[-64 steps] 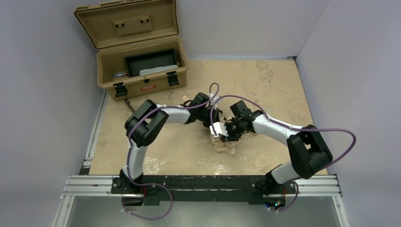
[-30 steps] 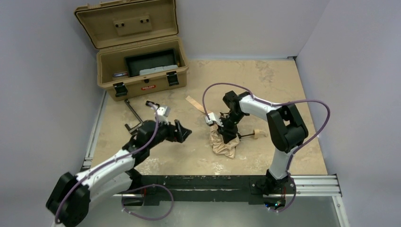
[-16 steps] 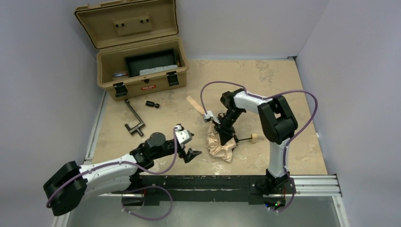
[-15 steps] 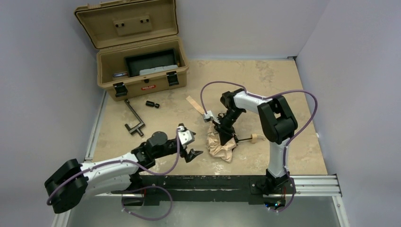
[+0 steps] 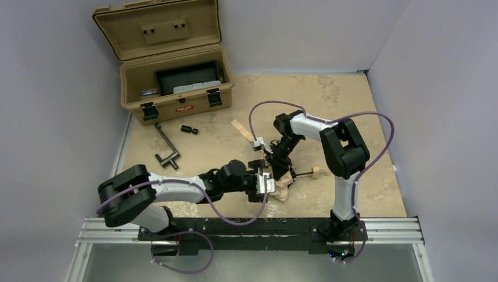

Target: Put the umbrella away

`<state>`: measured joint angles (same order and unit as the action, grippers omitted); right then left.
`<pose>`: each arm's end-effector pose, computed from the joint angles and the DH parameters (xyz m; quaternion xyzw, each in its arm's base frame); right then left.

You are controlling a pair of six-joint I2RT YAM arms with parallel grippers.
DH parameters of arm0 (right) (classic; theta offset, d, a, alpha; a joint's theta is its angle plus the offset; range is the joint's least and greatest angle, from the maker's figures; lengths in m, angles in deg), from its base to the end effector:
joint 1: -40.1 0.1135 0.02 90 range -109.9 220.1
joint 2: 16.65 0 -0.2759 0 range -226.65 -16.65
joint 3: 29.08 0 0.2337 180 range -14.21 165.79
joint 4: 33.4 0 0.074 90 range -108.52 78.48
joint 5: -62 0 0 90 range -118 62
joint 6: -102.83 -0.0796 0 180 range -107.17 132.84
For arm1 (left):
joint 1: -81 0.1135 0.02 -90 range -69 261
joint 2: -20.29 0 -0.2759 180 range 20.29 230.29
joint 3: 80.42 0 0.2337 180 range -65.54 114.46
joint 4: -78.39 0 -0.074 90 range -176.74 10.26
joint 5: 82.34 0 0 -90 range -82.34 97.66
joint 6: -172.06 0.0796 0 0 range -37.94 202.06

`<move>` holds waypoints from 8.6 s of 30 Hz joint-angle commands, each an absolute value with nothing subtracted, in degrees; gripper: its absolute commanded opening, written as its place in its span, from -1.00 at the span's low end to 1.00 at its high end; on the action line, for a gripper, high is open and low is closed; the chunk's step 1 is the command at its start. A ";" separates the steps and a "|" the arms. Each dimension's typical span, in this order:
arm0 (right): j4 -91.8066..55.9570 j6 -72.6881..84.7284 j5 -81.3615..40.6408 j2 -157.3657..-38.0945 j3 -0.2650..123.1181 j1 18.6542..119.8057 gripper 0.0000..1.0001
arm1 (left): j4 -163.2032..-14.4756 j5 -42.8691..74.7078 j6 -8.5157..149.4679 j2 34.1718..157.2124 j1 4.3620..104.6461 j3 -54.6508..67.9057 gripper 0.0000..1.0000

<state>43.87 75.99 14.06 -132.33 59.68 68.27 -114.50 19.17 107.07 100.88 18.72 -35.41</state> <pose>0.2528 0.1959 0.1273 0.6315 -0.6790 -0.3743 0.0029 0.1279 -0.2776 0.1911 0.6118 0.5610 -0.2553 0.4958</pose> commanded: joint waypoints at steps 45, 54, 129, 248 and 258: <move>45.34 88.65 20.43 -111.54 64.87 51.36 0.26 | -92.19 32.88 98.47 127.33 29.84 -19.90 -1.00; 32.93 99.70 31.02 -91.20 51.48 46.35 0.83 | -75.52 41.68 88.86 136.48 35.67 -9.08 -1.00; 35.83 74.09 2.37 -136.65 55.20 73.99 -1.00 | -122.22 8.48 106.95 89.12 22.54 -47.34 0.61; 23.98 92.30 3.47 -117.79 38.80 75.94 -0.88 | -101.09 26.99 40.58 99.17 53.82 -38.84 0.55; 24.12 91.69 4.65 -118.53 40.28 77.34 -0.88 | -98.76 19.56 29.26 102.14 53.76 -34.82 0.08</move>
<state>12.33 94.68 5.17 -114.91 43.94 75.92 -98.66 23.25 34.79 97.28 53.39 -38.52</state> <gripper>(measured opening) 0.399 0.588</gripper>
